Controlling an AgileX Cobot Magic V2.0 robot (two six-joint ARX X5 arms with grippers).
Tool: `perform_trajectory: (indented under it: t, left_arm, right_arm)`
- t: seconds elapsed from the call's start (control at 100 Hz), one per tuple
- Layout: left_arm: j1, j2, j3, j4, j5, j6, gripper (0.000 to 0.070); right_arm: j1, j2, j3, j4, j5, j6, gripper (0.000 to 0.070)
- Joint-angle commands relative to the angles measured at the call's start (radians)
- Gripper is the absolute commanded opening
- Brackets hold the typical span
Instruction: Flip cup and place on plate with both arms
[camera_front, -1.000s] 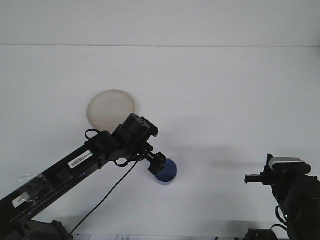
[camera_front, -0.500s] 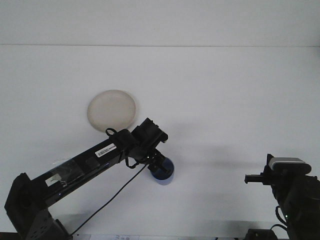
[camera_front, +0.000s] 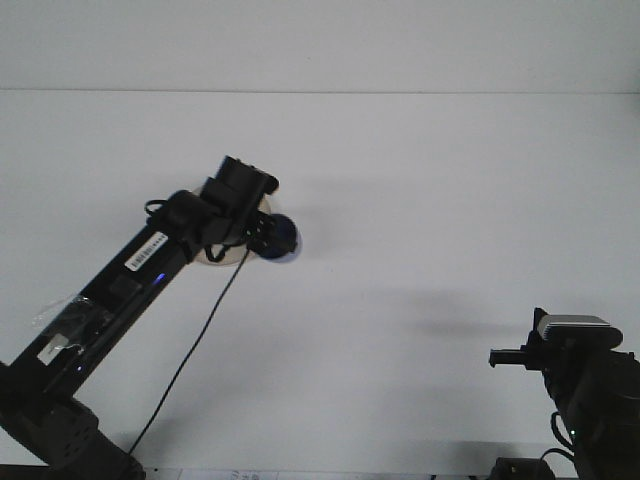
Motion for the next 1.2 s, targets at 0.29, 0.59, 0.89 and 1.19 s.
perform_trajectory:
  t: [0.29,0.59,0.89,1.19]
  left_arm:
    - [0.270,0.137,0.044,0.030,-0.004,0.012,0.0011]
    - [0.296,0.254,0.043,0.066,-0.003,0.020,0.0064]
    - [0.297,0.269,0.054,0.079,-0.002,0.023,0.0507]
    - [0.302,0.157,0.105,0.094,0.001,-0.006,0.0595]
  right_arm:
    - [0.002,0.003,0.006,0.010,0.000,0.014,0.0000]
    - [0.002,0.003,0.006,0.010,0.000,0.014,0.0000]
    - [0.002,0.003,0.006,0.010,0.000,0.014,0.0000]
    - [0.002,0.003,0.006,0.010,0.000,0.014,0.0000]
